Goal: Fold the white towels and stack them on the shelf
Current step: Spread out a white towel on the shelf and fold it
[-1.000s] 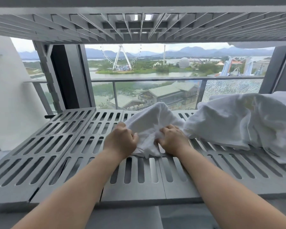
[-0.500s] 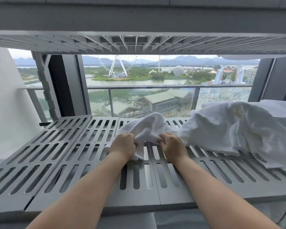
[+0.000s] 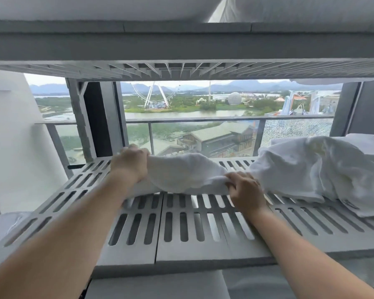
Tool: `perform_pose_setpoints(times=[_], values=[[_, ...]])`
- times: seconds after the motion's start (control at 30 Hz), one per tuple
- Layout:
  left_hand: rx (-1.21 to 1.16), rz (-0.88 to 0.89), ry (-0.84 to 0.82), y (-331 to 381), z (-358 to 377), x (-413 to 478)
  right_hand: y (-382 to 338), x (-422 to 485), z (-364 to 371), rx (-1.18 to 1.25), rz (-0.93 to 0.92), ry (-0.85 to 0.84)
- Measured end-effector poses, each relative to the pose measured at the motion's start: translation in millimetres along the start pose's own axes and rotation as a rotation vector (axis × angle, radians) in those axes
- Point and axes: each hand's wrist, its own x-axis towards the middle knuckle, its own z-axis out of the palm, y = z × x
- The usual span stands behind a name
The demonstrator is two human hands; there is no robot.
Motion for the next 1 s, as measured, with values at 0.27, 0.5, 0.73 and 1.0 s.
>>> perform_pose_setpoints(times=[0.27,0.5,0.73,1.0], values=[[0.003,0.221,-0.074,40.5,85.9,-18.6,-27.0,1.3,6.8,-0.188,-0.014,-0.254],[-0.022,0.32,0.13,29.1,90.2,-6.4,-41.2,-2.5,31.5,-0.306,0.055,-0.108],[-0.086,0.428,0.163,16.5,90.9,6.1,-35.6,-4.5,24.7,-0.239,0.079,-0.042],[-0.158,0.477,0.14,4.3,82.9,13.5,-46.1,-18.6,12.6,-0.197,0.079,-0.181]])
